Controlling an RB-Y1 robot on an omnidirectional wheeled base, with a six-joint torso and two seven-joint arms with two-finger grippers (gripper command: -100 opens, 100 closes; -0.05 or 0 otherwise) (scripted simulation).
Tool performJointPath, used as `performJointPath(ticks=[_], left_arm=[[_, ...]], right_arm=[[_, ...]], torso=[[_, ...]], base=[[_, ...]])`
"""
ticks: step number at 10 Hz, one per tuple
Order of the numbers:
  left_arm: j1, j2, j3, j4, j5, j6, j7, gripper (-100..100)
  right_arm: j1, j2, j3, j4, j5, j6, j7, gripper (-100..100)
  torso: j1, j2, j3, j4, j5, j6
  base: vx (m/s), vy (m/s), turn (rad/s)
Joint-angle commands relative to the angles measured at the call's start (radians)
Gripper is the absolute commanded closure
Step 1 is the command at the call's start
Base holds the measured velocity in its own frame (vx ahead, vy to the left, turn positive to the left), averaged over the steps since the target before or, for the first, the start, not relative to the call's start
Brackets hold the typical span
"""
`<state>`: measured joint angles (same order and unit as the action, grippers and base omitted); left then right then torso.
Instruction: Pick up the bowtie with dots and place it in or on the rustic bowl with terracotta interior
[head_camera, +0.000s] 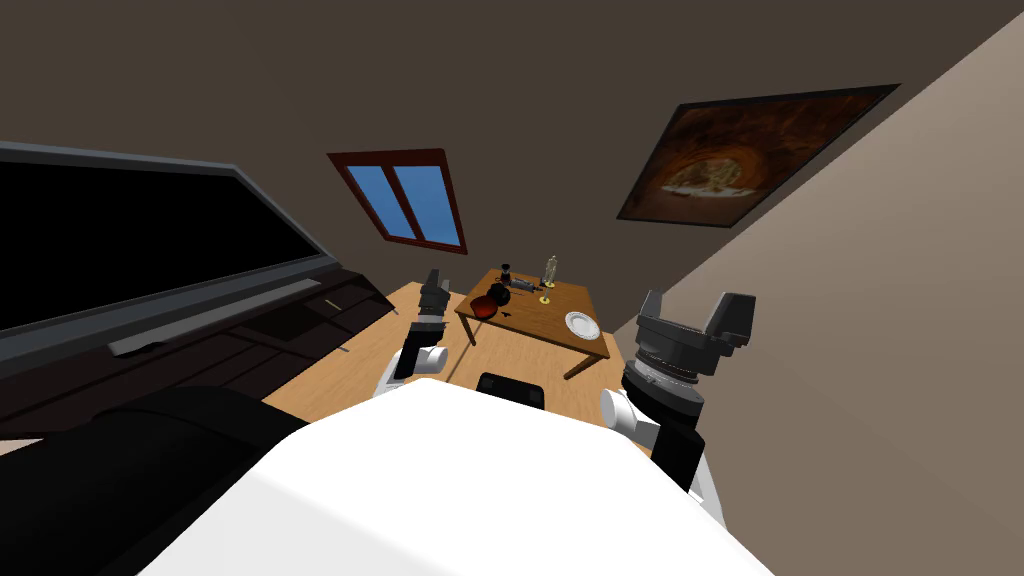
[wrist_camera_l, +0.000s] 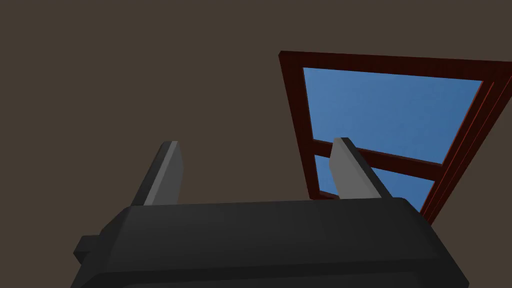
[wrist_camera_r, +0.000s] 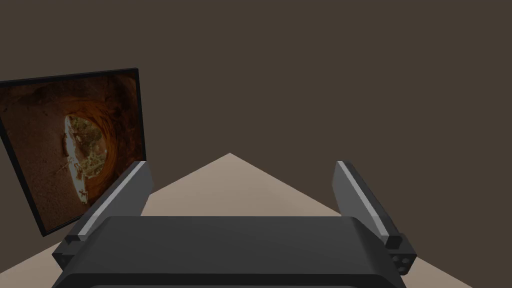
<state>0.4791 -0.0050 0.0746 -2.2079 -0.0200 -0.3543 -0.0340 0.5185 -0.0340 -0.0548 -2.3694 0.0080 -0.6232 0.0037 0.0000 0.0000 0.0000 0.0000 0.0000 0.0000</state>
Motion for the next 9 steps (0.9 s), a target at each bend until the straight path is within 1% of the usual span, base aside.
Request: performJointPath(ticks=[1,5,9], left_arm=[[-0.01,0.042,0.0,0.021,-0.001,0.015,-0.003,-100],[-0.045,0.106,0.0,0.091,-0.005,0.067,-0.012,-100],[-0.096,0.142,0.0,0.194,-0.012,0.146,-0.027,-100]], right_arm=[[0.0,0.0,0.0,0.0,0.0,0.0,0.0,0],[0.0,0.0,0.0,0.0,0.0,0.0,0.0,0],[0.0,0.0,0.0,0.0,0.0,0.0,0.0,0]], torso=[[0.0,0.0,0.0,0.0,0.0,0.0],[-0.003,-0.002,-0.001,0.0,-0.001,0.0],[-0.004,-0.003,-0.002,-0.001,-0.001,0.0]], base=[[0.009,-0.014,-0.022],[0.022,-0.039,-0.025],[0.036,-0.055,-0.039]])
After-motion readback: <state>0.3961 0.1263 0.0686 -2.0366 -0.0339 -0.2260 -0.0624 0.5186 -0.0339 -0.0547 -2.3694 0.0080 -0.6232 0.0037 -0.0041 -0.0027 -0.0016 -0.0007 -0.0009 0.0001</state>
